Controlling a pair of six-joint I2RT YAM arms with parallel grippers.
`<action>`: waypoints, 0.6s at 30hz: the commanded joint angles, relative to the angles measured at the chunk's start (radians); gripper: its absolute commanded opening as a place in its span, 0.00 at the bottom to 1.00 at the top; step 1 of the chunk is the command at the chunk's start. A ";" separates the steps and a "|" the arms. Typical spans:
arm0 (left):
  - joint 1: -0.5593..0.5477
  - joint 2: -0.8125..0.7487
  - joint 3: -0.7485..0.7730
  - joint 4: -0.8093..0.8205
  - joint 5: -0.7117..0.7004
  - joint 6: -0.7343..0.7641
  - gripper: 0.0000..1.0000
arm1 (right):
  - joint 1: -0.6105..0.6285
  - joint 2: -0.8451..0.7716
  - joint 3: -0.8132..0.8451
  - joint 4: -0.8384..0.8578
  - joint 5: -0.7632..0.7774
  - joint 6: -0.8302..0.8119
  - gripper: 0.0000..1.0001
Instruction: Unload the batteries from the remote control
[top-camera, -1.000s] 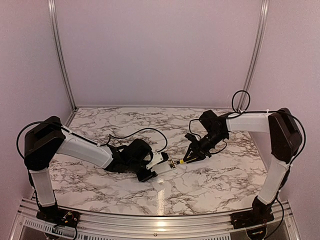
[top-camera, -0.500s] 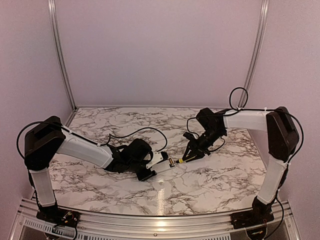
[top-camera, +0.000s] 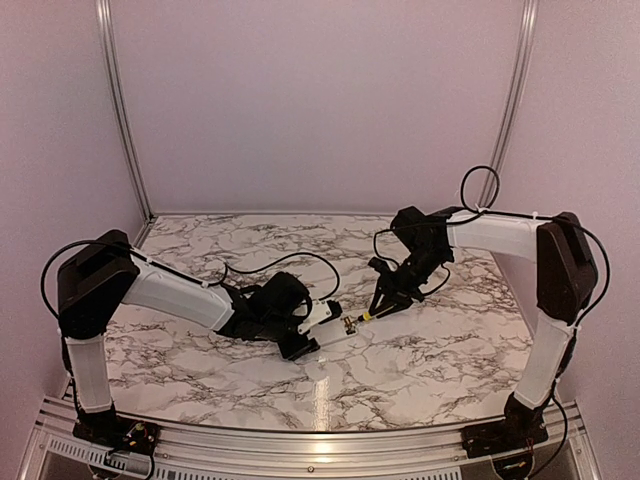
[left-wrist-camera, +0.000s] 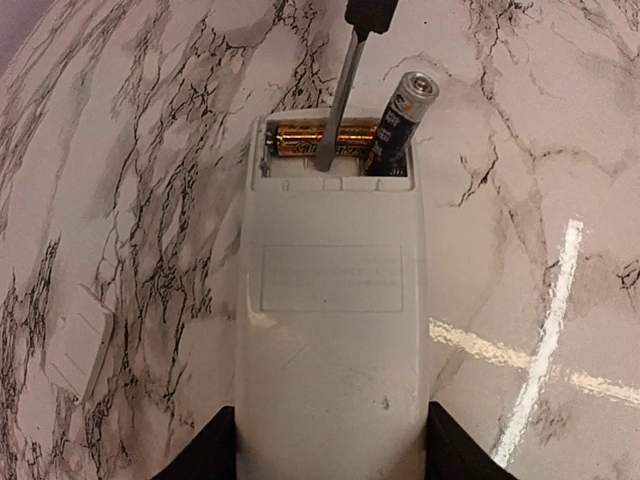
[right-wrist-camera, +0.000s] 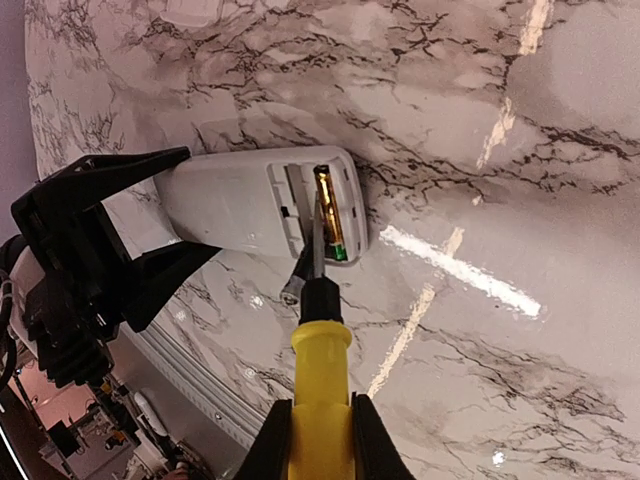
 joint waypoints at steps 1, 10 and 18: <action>0.005 0.035 0.032 -0.073 0.082 -0.013 0.00 | 0.010 -0.019 0.022 -0.030 0.030 -0.007 0.00; 0.005 0.067 0.073 -0.103 0.105 -0.033 0.00 | 0.022 -0.074 -0.038 -0.045 0.009 -0.019 0.00; 0.005 0.074 0.082 -0.105 0.096 -0.049 0.00 | 0.030 -0.116 -0.050 -0.085 0.043 -0.021 0.00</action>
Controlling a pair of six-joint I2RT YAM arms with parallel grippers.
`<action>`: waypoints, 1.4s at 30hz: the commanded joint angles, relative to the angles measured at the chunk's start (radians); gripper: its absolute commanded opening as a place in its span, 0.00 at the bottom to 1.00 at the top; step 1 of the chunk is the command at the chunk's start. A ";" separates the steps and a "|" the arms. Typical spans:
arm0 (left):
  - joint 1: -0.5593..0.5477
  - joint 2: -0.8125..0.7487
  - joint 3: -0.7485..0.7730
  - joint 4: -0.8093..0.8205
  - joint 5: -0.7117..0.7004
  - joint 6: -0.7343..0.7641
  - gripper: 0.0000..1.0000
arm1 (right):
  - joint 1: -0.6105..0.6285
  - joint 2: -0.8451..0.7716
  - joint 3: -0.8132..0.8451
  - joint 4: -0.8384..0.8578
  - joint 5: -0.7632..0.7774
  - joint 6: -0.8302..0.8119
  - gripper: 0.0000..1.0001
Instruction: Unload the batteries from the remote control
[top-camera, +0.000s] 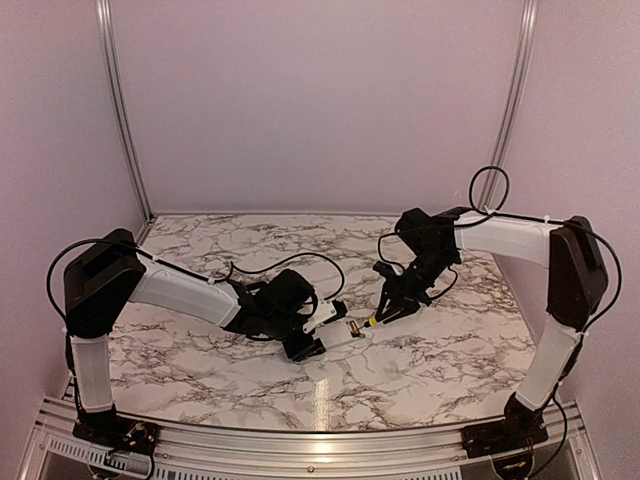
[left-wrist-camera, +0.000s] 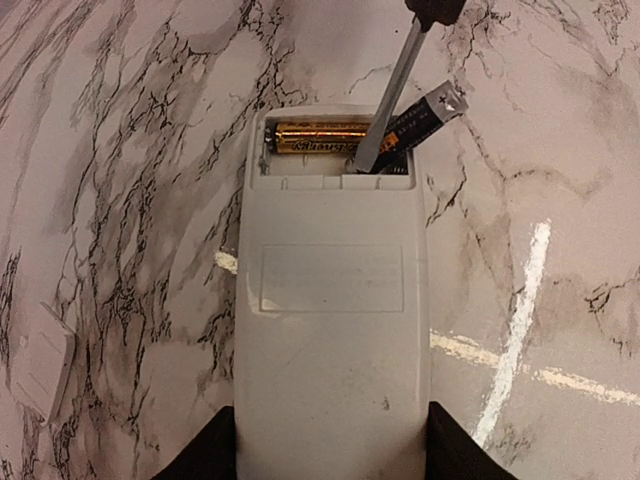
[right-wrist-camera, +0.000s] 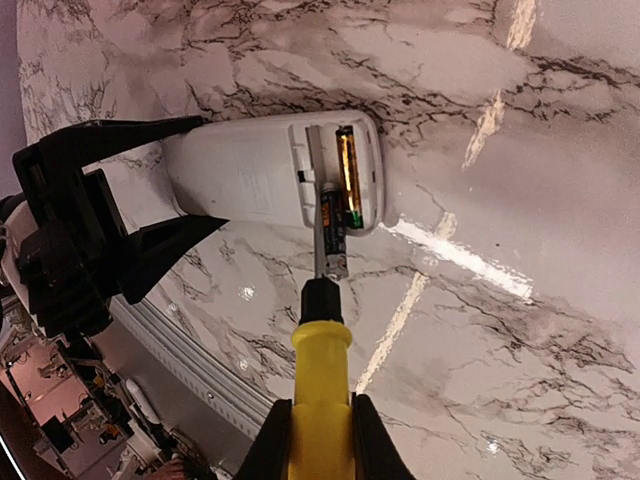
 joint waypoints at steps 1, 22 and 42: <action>0.001 0.037 0.014 -0.041 0.007 -0.012 0.00 | 0.018 -0.054 -0.008 -0.040 0.021 -0.013 0.00; 0.001 0.016 0.050 -0.060 -0.068 -0.007 0.00 | 0.031 -0.149 -0.097 -0.058 0.047 -0.008 0.00; -0.037 -0.182 -0.023 0.025 -0.395 0.214 0.00 | 0.030 -0.163 0.047 0.156 -0.096 0.143 0.00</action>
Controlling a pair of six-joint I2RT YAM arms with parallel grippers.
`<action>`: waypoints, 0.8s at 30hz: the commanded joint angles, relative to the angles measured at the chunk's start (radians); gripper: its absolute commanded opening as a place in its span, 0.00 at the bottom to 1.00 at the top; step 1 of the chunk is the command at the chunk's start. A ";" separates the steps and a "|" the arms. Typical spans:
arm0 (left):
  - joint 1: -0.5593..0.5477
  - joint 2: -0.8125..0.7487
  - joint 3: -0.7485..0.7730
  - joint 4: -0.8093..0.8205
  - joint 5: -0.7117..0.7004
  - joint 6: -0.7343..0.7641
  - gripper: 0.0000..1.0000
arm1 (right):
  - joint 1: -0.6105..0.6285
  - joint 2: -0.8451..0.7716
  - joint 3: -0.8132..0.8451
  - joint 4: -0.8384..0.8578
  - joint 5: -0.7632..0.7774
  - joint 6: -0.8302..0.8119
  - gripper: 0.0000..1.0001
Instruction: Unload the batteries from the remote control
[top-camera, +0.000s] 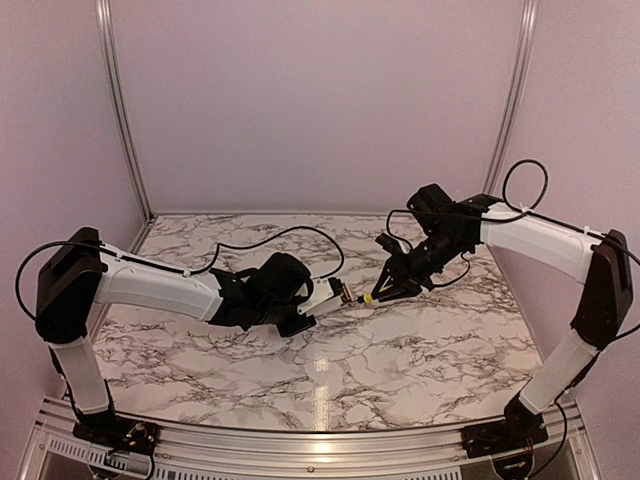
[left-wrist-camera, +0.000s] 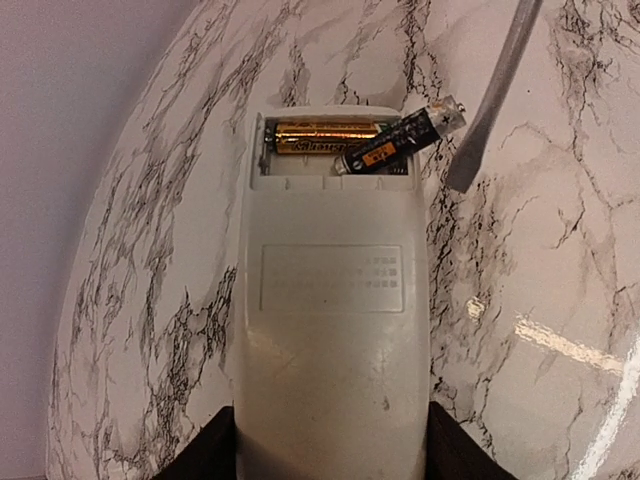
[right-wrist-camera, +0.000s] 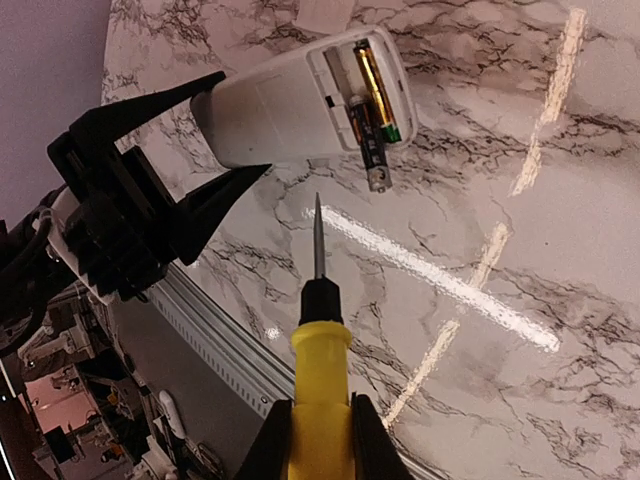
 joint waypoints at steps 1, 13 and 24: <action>-0.012 -0.049 -0.022 0.039 -0.060 0.055 0.00 | 0.005 0.030 0.060 0.129 -0.067 0.052 0.00; -0.012 -0.138 -0.073 0.062 -0.021 0.049 0.00 | -0.050 0.082 -0.028 0.178 -0.171 -0.139 0.00; -0.013 -0.186 -0.107 0.078 -0.029 0.072 0.00 | -0.051 0.064 -0.060 0.175 -0.200 -0.162 0.00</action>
